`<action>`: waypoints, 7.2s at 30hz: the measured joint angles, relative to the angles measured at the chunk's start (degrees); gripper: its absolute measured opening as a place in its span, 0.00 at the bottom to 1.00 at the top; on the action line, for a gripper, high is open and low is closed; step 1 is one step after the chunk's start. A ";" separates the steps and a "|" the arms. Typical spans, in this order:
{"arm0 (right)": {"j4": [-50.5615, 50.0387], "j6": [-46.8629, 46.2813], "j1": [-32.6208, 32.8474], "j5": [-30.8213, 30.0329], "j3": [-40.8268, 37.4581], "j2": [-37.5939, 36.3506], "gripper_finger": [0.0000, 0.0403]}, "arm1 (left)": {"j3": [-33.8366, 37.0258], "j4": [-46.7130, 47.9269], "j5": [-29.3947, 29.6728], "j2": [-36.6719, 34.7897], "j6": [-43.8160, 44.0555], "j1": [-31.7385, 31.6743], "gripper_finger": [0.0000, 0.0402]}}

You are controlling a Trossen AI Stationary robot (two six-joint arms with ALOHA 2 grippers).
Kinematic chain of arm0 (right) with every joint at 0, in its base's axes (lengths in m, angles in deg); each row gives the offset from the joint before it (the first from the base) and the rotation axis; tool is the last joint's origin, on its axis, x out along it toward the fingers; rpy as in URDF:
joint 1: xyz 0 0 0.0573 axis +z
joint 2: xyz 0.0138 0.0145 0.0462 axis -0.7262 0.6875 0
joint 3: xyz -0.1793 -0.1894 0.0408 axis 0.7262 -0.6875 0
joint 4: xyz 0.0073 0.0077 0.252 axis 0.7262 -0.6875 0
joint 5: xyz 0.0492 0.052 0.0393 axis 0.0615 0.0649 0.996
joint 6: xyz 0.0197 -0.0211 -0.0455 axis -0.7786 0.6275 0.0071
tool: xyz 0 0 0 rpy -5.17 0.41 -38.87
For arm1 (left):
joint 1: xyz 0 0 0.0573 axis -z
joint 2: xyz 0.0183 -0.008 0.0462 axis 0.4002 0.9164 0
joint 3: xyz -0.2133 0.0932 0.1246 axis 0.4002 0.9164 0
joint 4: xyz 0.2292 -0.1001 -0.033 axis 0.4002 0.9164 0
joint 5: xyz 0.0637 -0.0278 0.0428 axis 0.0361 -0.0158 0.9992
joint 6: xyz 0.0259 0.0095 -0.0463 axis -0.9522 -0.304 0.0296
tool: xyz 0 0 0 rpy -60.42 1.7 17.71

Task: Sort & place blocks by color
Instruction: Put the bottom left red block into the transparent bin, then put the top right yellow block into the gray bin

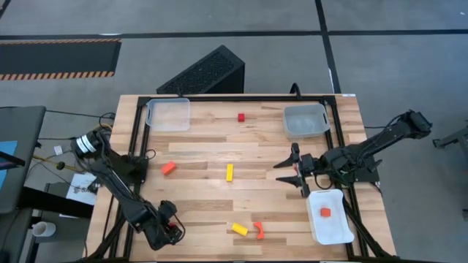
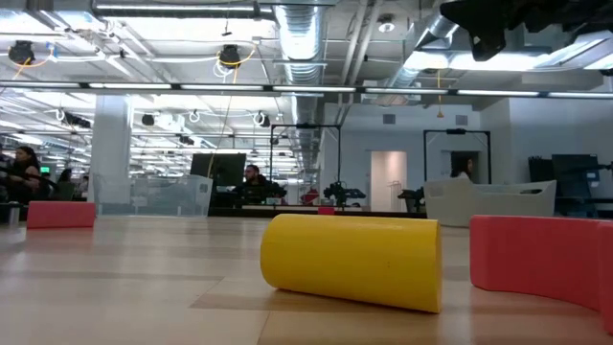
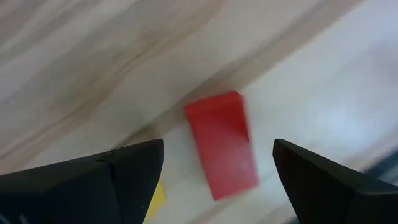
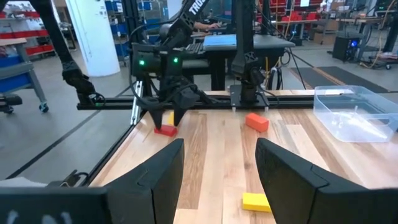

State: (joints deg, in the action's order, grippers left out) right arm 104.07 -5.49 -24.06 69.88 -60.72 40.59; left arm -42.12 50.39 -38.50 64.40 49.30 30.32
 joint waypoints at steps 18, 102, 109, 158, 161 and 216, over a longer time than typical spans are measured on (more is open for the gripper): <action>0.23 -0.11 -0.20 0.02 0.00 0.00 0.55 | -0.20 4.05 -2.55 3.08 -1.45 -2.13 0.54; -0.95 -1.07 -1.88 -1.28 0.02 0.48 0.55 | 3.37 -4.50 -2.59 -5.25 -96.70 -110.18 0.27; -1.09 -1.20 -1.90 -1.28 0.02 0.48 0.55 | 2.95 -3.72 -2.47 -3.36 -97.69 -109.74 0.42; -1.31 -0.57 -5.44 -2.80 0.02 0.48 0.55 | 2.97 -16.72 5.31 -47.79 -98.08 -81.64 0.61; -1.31 -0.59 -5.43 -2.74 0.02 0.48 0.55 | 2.99 -16.57 7.90 -47.95 -97.94 -76.36 0.61; -2.31 -12.09 -19.62 -4.77 4.87 23.47 0.55 | 36.00 -75.17 28.32 -44.08 -101.44 -37.42 0.61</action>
State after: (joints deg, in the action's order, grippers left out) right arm 101.76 -17.58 -43.68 65.11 -55.85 64.06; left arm -6.12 -24.79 -10.18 20.32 -52.14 -7.10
